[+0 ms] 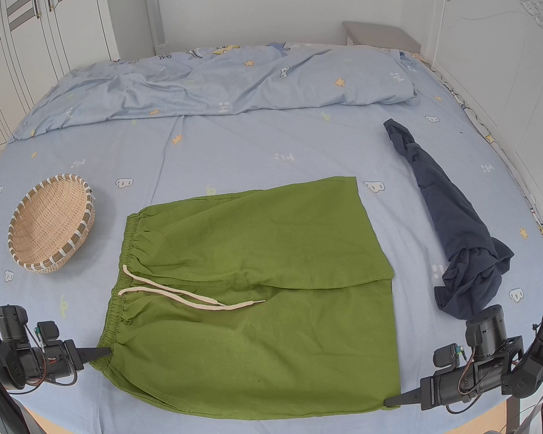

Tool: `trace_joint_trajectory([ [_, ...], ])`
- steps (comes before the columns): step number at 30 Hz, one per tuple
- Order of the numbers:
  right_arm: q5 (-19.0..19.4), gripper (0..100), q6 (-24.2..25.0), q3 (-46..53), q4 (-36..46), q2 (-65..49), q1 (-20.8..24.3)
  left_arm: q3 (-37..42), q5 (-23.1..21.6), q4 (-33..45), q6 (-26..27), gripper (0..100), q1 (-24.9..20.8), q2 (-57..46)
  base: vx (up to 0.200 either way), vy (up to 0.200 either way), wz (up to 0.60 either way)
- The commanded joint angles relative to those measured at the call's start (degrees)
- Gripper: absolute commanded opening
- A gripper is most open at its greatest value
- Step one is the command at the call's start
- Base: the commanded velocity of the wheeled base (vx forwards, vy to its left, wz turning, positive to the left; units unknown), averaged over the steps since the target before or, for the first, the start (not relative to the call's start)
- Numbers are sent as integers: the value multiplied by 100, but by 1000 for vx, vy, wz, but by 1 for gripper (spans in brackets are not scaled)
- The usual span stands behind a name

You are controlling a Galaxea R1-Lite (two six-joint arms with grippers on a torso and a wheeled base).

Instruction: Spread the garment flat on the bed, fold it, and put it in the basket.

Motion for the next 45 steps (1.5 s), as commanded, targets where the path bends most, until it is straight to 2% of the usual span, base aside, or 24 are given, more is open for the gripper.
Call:
trace_joint_trajectory([
  [1,27,0,-8,286,-320,-3,-178,101,0,-6,-2,0,12,-1,0,0,0],
  [7,18,0,1,286,-470,-38,-248,101,0,3,-28,0,-50,-28,0,0,0],
  [11,-8,0,36,181,-514,-346,-292,101,8,-32,-344,0,-76,-353,0,0,0],
  [13,-34,0,124,-135,-312,-627,-292,-48,70,-76,-1329,0,-463,-915,0,0,0],
  [15,-34,0,124,-417,5,-829,-309,-277,167,3,-2014,0,-665,-1302,0,0,0],
  [17,-34,0,124,-417,5,-829,-309,-277,167,3,-2014,0,-665,-1302,0,0,0],
  [18,-52,0,124,-1164,936,-1234,-406,-584,342,170,-2559,0,-955,-1663,0,0,0],
  [22,-166,0,124,-2324,2360,-1735,-468,-1015,597,794,-2630,0,-1175,-1935,0,0,0],
  [24,-184,0,97,-3212,3266,-1884,-556,-1586,852,1638,-2638,0,-1315,-2172,0,0,0],
  [25,-184,0,89,-3361,3397,-1893,-573,-1701,905,1813,-2638,0,-1333,-2216,0,0,0],
  [29,-193,0,62,-4565,4303,-1840,-696,-2940,1045,3747,-2682,0,-1368,-2673,0,0,0],
  [33,-193,0,53,-5365,4769,-1682,-766,-3792,1045,4819,-2673,0,-1386,-2700,0,0,0],
  [38,-193,0,45,-6323,5384,-1330,-846,-4364,1019,5013,-2691,0,-1412,-2506,0,0,0],
  [45,-193,0,27,-7149,5735,-1014,-986,-5348,1037,5601,-2893,0,-1535,-2014,0,0,0],
])
